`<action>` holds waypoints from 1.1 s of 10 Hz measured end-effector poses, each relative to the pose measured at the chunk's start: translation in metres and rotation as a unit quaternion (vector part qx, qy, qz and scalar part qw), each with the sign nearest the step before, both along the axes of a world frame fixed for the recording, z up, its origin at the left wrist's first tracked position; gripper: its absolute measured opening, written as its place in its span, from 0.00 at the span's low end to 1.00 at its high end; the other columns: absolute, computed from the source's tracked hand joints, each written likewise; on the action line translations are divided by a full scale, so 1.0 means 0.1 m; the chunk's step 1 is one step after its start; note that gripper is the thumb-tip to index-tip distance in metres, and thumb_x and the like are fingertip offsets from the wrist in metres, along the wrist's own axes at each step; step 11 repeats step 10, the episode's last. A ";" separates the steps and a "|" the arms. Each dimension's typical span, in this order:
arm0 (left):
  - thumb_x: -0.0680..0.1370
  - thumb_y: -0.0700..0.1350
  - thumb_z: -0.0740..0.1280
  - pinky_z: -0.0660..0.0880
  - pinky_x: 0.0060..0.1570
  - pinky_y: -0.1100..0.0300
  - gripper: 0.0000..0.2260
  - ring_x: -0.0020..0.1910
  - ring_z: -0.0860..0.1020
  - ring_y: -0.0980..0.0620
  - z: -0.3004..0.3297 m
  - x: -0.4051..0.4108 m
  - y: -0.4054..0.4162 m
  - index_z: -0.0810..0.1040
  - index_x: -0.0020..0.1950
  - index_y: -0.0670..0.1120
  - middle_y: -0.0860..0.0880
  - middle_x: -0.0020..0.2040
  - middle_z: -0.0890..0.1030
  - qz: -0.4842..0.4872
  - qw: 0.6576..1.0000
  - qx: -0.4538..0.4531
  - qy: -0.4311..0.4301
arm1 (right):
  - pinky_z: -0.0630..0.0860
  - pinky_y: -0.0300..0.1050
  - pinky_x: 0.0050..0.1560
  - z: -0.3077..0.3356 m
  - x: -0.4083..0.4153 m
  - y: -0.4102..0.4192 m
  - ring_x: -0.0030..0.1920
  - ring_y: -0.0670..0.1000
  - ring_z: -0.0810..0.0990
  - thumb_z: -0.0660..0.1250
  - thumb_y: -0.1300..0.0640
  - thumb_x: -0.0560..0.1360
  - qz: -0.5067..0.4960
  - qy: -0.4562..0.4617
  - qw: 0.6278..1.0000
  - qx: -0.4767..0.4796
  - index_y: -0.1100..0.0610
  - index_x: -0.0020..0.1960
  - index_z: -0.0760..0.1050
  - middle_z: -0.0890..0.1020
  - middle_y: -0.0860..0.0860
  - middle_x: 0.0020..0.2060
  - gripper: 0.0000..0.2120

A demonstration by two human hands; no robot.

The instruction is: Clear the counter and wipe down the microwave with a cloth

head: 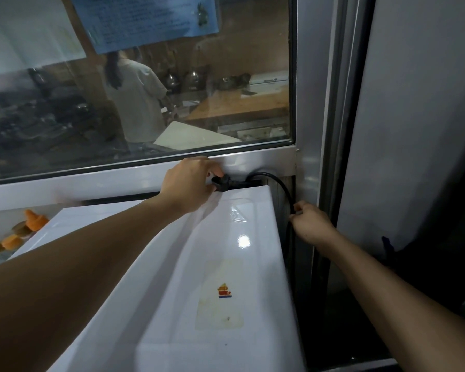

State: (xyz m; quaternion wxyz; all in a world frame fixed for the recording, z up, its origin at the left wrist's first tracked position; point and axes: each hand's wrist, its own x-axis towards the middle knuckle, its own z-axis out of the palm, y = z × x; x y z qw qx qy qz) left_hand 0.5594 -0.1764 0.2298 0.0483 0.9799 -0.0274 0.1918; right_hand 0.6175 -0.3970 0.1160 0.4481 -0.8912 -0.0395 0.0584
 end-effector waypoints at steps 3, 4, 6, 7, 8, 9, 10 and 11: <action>0.73 0.39 0.68 0.77 0.47 0.51 0.11 0.52 0.77 0.48 -0.02 -0.01 -0.06 0.81 0.53 0.52 0.51 0.52 0.80 -0.014 1.000 -0.008 -0.007 | 0.70 0.41 0.51 0.00 -0.04 -0.06 0.57 0.57 0.76 0.62 0.56 0.77 -0.004 0.023 1.000 -0.001 0.58 0.69 0.66 0.76 0.58 0.60 0.21; 0.73 0.40 0.68 0.77 0.47 0.51 0.12 0.52 0.77 0.47 -0.02 -0.02 -0.07 0.80 0.54 0.51 0.51 0.53 0.80 -0.011 1.000 -0.009 -0.009 | 0.72 0.43 0.54 0.02 -0.05 -0.09 0.58 0.58 0.76 0.64 0.55 0.76 -0.010 0.016 1.000 0.000 0.57 0.70 0.65 0.77 0.58 0.60 0.23; 0.73 0.41 0.69 0.76 0.48 0.51 0.12 0.54 0.75 0.47 0.00 -0.05 -0.11 0.79 0.55 0.51 0.51 0.53 0.79 0.001 1.000 -0.006 -0.002 | 0.68 0.40 0.54 0.06 -0.10 -0.15 0.64 0.57 0.72 0.65 0.60 0.75 0.010 0.021 1.000 -0.016 0.53 0.75 0.57 0.70 0.56 0.68 0.30; 0.73 0.41 0.69 0.76 0.49 0.50 0.13 0.56 0.74 0.48 0.01 -0.06 -0.12 0.78 0.56 0.51 0.51 0.54 0.78 0.000 1.000 -0.003 0.007 | 0.67 0.42 0.60 0.09 -0.13 -0.16 0.68 0.57 0.68 0.67 0.57 0.75 0.018 0.021 1.000 -0.014 0.52 0.76 0.54 0.66 0.56 0.72 0.34; 0.72 0.41 0.69 0.76 0.51 0.49 0.14 0.57 0.73 0.48 0.04 -0.08 -0.12 0.77 0.57 0.51 0.51 0.56 0.77 0.001 1.000 0.000 0.020 | 0.66 0.43 0.63 0.15 -0.17 -0.19 0.69 0.57 0.67 0.68 0.57 0.75 0.026 0.025 0.999 -0.024 0.52 0.76 0.53 0.65 0.55 0.72 0.35; 0.72 0.40 0.69 0.76 0.50 0.51 0.15 0.57 0.74 0.49 0.07 -0.08 -0.13 0.77 0.57 0.52 0.52 0.57 0.77 -0.002 1.000 0.002 0.011 | 0.66 0.45 0.65 0.21 -0.22 -0.22 0.70 0.57 0.66 0.68 0.58 0.75 0.037 0.025 0.998 -0.041 0.52 0.76 0.52 0.64 0.55 0.73 0.36; 0.71 0.40 0.70 0.75 0.48 0.54 0.16 0.58 0.73 0.49 0.11 -0.10 -0.15 0.76 0.58 0.53 0.52 0.57 0.76 0.006 1.000 0.011 0.011 | 0.66 0.47 0.67 0.27 -0.29 -0.24 0.71 0.57 0.65 0.68 0.59 0.74 0.039 0.022 0.998 -0.047 0.53 0.76 0.52 0.63 0.56 0.73 0.37; 0.71 0.40 0.70 0.75 0.48 0.54 0.16 0.58 0.73 0.49 0.11 -0.10 -0.15 0.76 0.58 0.53 0.52 0.57 0.76 0.006 1.000 0.011 0.011 | 0.66 0.47 0.67 0.27 -0.29 -0.24 0.71 0.57 0.65 0.68 0.59 0.74 0.039 0.022 0.998 -0.047 0.53 0.76 0.52 0.63 0.56 0.73 0.37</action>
